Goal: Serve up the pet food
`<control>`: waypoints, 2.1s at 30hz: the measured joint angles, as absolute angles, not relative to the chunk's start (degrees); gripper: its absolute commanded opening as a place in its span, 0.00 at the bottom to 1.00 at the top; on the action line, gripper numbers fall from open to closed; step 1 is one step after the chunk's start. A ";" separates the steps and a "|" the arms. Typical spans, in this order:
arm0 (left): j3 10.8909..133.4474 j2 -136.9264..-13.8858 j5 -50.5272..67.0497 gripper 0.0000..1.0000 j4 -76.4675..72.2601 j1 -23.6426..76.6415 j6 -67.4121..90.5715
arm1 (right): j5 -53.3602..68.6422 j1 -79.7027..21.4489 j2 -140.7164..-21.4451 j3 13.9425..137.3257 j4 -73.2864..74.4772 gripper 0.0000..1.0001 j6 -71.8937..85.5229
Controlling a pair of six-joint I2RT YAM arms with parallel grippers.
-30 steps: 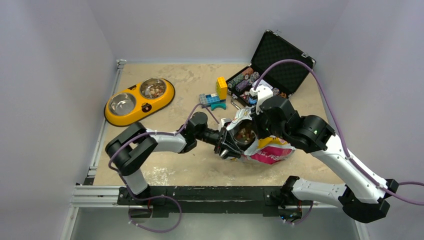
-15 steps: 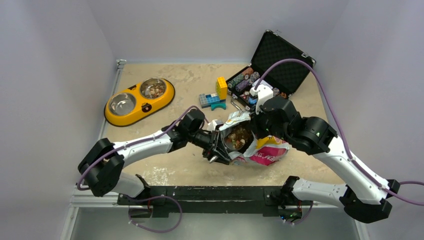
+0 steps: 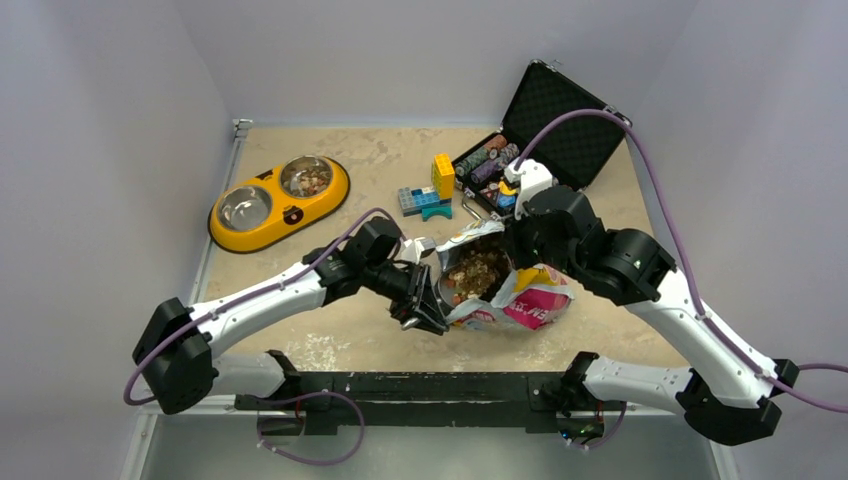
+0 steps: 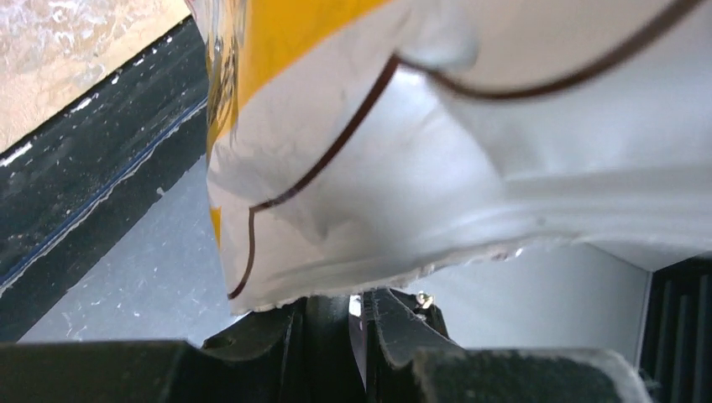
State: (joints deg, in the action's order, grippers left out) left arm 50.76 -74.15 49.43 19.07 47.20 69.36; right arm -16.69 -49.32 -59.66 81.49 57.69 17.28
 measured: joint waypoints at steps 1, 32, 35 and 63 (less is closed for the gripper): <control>50.02 -73.32 49.41 0.00 18.94 47.27 69.19 | -16.78 -49.17 -59.81 81.62 57.69 0.00 17.30; 33.56 -71.20 54.39 0.00 -21.52 44.03 85.34 | -13.52 -44.23 -63.24 85.82 61.08 0.00 19.27; 33.54 -71.42 54.98 0.00 -25.19 43.86 88.66 | -13.58 -43.90 -63.20 85.80 61.04 0.00 19.27; 32.80 -51.81 56.84 0.00 -10.07 41.58 93.03 | -22.22 -35.97 -75.24 95.39 64.05 0.00 22.83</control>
